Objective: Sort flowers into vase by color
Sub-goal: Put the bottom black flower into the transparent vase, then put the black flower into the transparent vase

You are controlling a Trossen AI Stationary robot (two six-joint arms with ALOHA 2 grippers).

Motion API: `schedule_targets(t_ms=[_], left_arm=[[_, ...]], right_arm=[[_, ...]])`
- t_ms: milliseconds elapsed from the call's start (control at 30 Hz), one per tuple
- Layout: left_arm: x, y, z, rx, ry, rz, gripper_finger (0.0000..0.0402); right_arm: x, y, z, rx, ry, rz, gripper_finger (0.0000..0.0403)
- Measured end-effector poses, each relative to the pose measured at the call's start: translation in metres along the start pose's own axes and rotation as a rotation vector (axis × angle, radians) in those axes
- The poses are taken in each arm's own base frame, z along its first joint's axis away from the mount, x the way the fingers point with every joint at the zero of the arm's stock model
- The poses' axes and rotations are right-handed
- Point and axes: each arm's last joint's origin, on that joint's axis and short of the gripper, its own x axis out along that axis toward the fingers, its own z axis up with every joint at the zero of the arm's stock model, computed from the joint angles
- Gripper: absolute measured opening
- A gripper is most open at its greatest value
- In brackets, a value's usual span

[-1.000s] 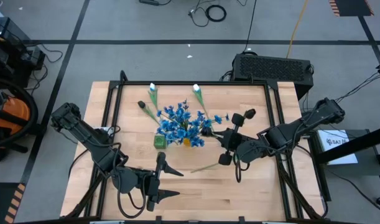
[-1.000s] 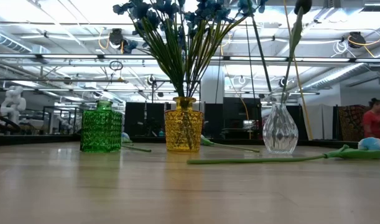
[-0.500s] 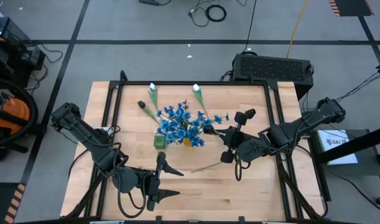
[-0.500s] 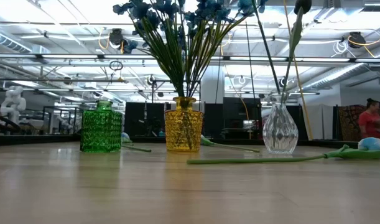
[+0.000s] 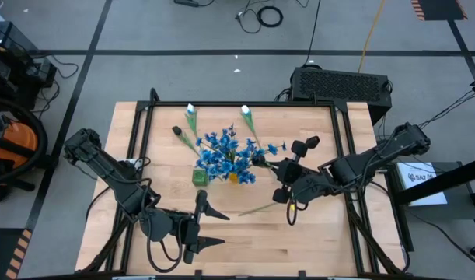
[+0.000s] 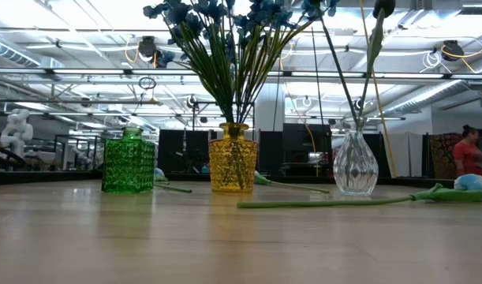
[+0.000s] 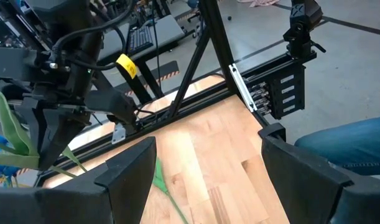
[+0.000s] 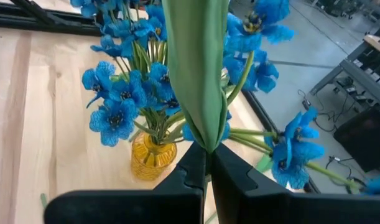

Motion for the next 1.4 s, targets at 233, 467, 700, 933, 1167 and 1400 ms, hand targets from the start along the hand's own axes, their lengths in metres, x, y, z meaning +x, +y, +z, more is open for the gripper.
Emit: schedule_targets(t_ms=[233, 467, 700, 933, 1167, 1400], left_arm=[[0.000, 0.000, 0.000, 0.000, 0.000, 0.000, 0.0299], [0.000, 0.000, 0.000, 0.008, -0.001, 0.000, 0.0299], [-0.001, 0.006, 0.004, 0.194, 0.012, 0.184, 0.0299], [-0.006, 0.012, 0.009, 0.226, 0.067, 0.459, 0.0299], [-0.047, 0.014, 0.019, 0.211, 0.058, 0.457, 0.0289], [-0.126, 0.062, 0.022, -0.063, 0.033, 0.629, 0.0264]], right_arm=[[0.000, -0.002, -0.004, 0.061, 0.034, -0.013, 0.0006], [0.001, -0.003, -0.011, 0.109, 0.082, -0.035, 0.0055], [-0.001, -0.007, -0.021, 0.137, 0.171, -0.045, 0.0136], [-0.012, -0.005, -0.018, 0.140, 0.133, 0.002, 0.0193], [-0.041, -0.008, -0.014, 0.172, 0.072, 0.104, 0.0199], [-0.067, -0.012, -0.014, 0.195, 0.011, 0.160, 0.0188]])
